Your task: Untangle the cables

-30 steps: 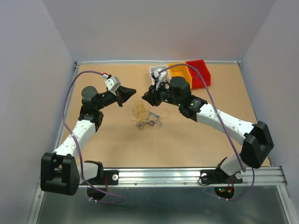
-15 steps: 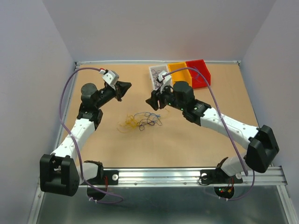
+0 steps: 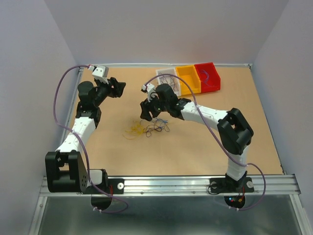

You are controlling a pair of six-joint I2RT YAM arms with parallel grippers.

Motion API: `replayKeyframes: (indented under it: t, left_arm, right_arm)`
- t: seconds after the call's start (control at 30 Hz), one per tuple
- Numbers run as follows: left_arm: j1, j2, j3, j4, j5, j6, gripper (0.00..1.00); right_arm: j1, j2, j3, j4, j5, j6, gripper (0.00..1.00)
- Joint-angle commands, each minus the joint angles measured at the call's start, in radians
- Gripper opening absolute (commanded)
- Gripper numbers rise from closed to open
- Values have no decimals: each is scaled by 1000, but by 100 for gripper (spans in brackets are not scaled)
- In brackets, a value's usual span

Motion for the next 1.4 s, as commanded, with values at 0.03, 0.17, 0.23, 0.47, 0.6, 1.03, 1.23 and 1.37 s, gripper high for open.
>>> replayKeyframes:
  t: [0.03, 0.17, 0.23, 0.47, 0.6, 1.03, 1.23, 1.37]
  left_arm:
    - [-3, -30, 38, 49, 2, -9, 70]
    - [-3, -39, 28, 54, 7, -6, 70]
    - [-3, -41, 27, 59, 13, -6, 70]
    - [-3, -39, 25, 63, 22, -3, 70]
    - [-5, -36, 27, 62, 28, 3, 70]
    - [-19, -91, -45, 186, 353, -8, 73]
    - [-29, -114, -76, 313, 620, -86, 74]
    - [-65, -133, -94, 350, 708, -80, 76]
  right_arm:
    - [25, 85, 142, -25, -87, 5, 67]
    - [39, 145, 208, -49, -124, 0, 67]
    - [44, 171, 224, -68, -132, -1, 64]
    - [67, 223, 288, -165, -162, -59, 29]
    - [68, 174, 276, -177, -224, -81, 1]
    - [70, -365, 44, 23, -129, 45, 1]
    - [70, -467, 90, 23, -11, 72, 0]
    - [68, -481, 90, 21, 6, 79, 1]
